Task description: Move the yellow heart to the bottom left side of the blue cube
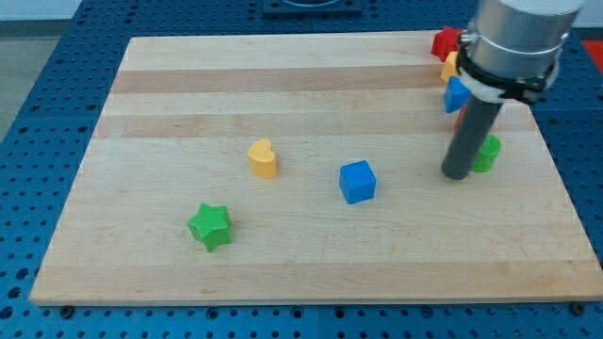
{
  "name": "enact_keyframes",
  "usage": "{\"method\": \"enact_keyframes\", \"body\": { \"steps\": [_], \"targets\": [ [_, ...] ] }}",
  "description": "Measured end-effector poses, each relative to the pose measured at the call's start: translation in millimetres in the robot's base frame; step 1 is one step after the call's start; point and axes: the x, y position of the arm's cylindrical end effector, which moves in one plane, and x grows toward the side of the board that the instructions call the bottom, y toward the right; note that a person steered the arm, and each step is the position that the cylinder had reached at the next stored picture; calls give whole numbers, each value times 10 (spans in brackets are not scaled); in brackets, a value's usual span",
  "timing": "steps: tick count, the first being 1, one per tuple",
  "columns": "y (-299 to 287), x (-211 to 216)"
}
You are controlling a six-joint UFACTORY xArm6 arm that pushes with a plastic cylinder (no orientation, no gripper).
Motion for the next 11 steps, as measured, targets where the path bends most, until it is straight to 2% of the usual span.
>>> {"method": "enact_keyframes", "body": {
  "steps": [1,2,3,4,5,6,8,11],
  "targets": [
    [-383,-530],
    [-1057,-755],
    [-1874,-838],
    [-2430,-854],
    [-2914,-587],
    [-3047,-352],
    [-2332,-344],
    [-1620,66]
  ]
}}
